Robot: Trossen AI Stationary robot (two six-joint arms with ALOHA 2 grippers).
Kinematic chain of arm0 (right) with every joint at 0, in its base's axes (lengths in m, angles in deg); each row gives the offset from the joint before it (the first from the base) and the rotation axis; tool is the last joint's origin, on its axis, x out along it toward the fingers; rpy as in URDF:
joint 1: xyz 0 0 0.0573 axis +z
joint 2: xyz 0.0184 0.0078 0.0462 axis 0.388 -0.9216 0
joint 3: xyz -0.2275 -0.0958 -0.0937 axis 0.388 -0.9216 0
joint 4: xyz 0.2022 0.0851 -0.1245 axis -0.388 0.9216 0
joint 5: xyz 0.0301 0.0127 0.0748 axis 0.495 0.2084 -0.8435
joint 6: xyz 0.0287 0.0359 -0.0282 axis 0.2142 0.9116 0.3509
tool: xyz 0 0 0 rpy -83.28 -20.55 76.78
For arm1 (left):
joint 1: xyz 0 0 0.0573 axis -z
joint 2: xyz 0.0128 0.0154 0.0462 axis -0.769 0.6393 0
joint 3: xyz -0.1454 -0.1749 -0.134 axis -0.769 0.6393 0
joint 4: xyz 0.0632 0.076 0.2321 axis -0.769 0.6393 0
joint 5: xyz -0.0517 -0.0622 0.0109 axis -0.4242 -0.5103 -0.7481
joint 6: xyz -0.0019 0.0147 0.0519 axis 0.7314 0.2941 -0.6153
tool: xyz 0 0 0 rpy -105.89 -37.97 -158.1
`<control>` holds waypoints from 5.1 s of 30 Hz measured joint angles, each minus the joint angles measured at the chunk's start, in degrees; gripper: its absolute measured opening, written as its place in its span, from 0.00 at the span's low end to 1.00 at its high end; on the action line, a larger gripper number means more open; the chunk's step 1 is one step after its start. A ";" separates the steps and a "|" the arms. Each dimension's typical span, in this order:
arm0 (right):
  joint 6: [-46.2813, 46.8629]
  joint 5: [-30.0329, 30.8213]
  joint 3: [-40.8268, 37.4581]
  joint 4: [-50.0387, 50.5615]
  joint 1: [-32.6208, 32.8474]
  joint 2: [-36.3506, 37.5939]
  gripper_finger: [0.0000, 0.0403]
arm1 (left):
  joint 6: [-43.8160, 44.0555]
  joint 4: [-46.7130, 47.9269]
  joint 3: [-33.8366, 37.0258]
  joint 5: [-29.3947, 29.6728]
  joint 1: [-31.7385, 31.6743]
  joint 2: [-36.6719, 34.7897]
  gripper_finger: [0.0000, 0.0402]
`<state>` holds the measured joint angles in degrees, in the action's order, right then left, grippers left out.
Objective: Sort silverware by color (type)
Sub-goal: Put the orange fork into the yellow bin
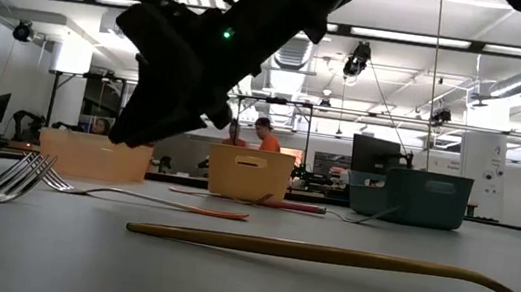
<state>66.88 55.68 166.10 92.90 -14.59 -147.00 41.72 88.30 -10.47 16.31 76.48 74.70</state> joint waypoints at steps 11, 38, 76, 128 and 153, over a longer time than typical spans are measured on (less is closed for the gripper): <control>0.09 -0.50 2.49 3.71 0.79 -3.24 0.32 | 1.34 0.93 -1.41 -1.51 0.00 -3.40 0.23; 2.03 -0.15 2.35 2.50 1.04 -6.66 0.32 | 1.21 0.86 -1.68 -1.48 0.00 -2.65 0.23; 1.11 -0.91 2.18 1.86 0.97 -6.42 0.05 | 0.98 0.84 -1.68 -1.44 0.00 -2.65 0.23; 14.25 3.97 2.16 14.44 -13.90 10.70 0.04 | 0.64 3.20 -1.68 -1.20 -0.02 -2.83 0.23; 19.16 3.65 2.18 12.67 -26.18 10.70 0.04 | -0.56 3.20 -1.68 6.32 -0.04 -2.81 0.23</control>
<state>86.04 59.34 168.28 105.57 -40.77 -136.30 41.16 91.50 -12.15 22.63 76.44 71.89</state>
